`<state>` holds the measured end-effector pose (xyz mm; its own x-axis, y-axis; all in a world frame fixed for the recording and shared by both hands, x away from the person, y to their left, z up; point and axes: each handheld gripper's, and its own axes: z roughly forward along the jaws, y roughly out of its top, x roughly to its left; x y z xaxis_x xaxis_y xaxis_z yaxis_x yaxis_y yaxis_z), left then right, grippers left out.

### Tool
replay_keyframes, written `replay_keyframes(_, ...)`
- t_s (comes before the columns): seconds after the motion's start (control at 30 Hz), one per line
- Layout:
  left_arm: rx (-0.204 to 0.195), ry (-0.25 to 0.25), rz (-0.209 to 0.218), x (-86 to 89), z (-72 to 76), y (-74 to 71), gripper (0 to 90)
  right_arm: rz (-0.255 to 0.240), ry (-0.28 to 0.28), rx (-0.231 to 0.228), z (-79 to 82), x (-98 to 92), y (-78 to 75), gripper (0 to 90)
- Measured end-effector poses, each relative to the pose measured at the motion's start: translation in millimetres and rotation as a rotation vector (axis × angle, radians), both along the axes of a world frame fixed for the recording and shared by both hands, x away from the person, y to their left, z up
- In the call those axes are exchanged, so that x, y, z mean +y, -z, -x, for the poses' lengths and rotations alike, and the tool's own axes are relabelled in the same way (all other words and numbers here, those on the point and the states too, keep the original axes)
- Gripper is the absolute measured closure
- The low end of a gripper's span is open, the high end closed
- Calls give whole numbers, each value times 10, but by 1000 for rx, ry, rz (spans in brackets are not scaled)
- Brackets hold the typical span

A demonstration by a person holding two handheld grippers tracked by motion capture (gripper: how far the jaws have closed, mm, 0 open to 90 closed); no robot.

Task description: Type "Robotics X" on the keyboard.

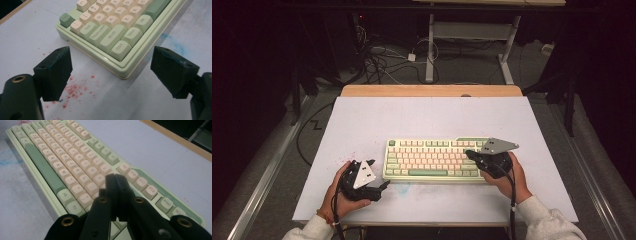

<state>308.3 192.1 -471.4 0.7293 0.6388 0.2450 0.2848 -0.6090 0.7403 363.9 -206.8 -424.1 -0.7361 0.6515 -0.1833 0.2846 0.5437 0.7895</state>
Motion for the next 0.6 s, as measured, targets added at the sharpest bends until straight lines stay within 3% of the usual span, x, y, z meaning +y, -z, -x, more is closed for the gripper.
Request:
replay_keyframes(0.23, 5, 1, 2, 11, -7, 8, 167, 9, -10, 2, -73, 117, 11, 900)
replay_keyframes(0.6, 13, 2, 9, 12, -14, 14, 168, 39, -46, 42, -211, 400, 110, 900)
